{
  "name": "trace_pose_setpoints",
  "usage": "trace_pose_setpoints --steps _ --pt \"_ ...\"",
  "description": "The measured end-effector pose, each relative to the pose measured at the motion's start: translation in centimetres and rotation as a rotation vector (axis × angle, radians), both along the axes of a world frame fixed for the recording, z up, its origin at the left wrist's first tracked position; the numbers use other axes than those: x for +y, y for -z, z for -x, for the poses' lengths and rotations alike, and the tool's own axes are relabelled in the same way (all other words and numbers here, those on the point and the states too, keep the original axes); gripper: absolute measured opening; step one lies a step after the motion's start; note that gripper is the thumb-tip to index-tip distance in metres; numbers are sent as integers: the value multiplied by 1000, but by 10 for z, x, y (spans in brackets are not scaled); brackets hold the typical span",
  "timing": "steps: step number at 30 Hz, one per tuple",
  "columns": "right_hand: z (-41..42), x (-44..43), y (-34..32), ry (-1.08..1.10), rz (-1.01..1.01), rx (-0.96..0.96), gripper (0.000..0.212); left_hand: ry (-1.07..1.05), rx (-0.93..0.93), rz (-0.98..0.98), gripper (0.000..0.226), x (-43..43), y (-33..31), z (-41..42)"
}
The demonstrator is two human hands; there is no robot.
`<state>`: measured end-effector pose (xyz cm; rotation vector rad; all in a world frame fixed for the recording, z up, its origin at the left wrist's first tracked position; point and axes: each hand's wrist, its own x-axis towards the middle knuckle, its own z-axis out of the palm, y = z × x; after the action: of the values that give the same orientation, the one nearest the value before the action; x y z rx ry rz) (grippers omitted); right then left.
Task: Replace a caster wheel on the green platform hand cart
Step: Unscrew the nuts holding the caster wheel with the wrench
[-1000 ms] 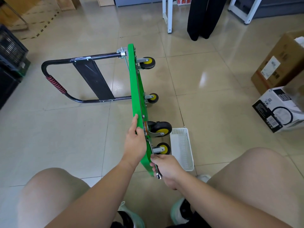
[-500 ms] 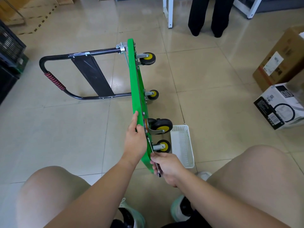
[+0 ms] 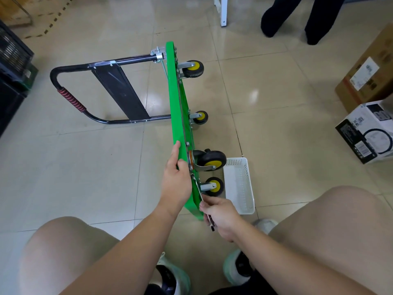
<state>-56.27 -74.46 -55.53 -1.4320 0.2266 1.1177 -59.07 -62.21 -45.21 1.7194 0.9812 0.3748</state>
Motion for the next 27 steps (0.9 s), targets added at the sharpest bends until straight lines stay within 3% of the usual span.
trace_pose_setpoints --steps 3,10,22,27 --pt "-9 0 13 -13 59 -59 28 -2 6 -7 56 1 2 -1" --pt "-11 1 30 -61 -42 -115 31 5 -2 -20 56 2 8 -1" --pt "-47 -13 33 -436 155 -460 32 -25 7 35 55 1 7 -3" --pt "-29 -16 5 -381 65 -316 28 -25 6 20 56 5 7 -1"
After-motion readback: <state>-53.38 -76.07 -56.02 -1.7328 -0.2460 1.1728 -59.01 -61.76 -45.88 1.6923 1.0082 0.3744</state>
